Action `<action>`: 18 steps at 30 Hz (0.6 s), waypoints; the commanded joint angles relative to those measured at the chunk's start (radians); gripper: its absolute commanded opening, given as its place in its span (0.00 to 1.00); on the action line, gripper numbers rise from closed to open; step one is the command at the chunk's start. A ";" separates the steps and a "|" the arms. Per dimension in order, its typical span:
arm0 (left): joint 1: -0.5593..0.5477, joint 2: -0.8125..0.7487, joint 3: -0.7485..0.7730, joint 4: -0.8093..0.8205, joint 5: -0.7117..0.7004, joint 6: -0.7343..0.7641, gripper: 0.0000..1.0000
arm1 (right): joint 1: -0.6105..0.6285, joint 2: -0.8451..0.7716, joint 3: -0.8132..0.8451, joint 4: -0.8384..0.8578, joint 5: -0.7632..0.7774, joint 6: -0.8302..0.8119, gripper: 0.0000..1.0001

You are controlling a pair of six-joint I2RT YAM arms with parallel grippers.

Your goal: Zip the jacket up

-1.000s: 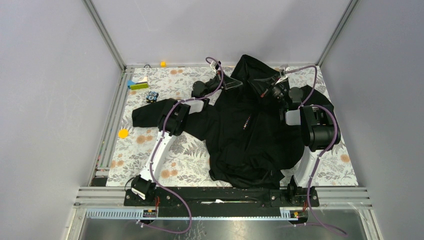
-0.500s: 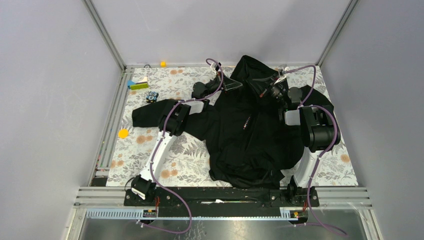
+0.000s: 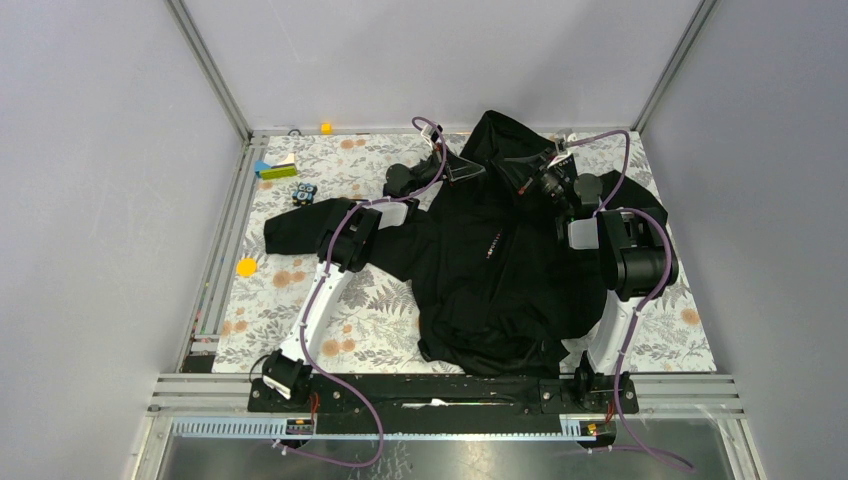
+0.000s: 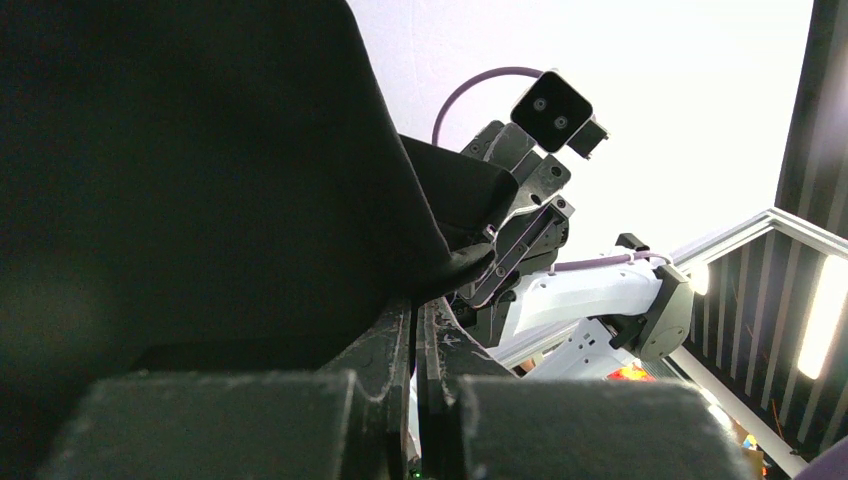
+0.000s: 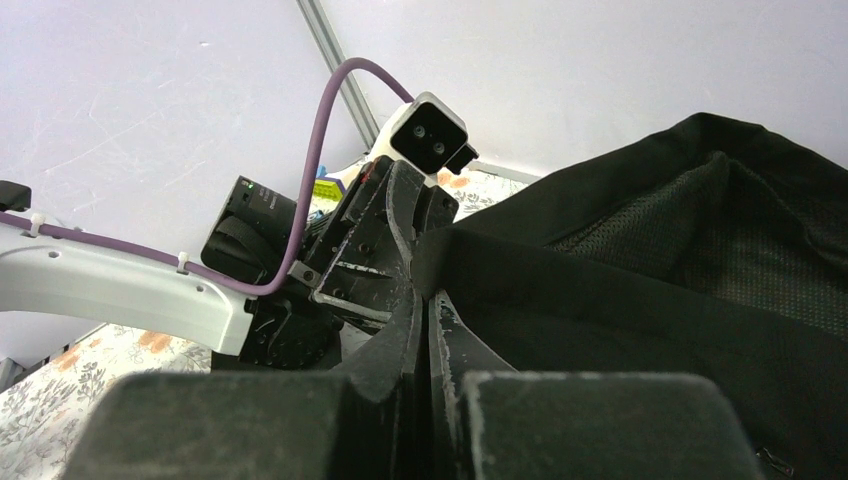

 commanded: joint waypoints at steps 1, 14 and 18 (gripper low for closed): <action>-0.006 -0.009 0.032 0.117 0.018 0.000 0.00 | 0.012 0.008 0.045 0.189 -0.006 -0.008 0.00; -0.007 -0.008 0.036 0.112 0.023 0.001 0.00 | 0.019 0.030 0.062 0.188 -0.022 -0.005 0.00; -0.007 -0.009 0.035 0.107 0.024 0.004 0.00 | 0.019 0.036 0.064 0.187 -0.026 -0.004 0.00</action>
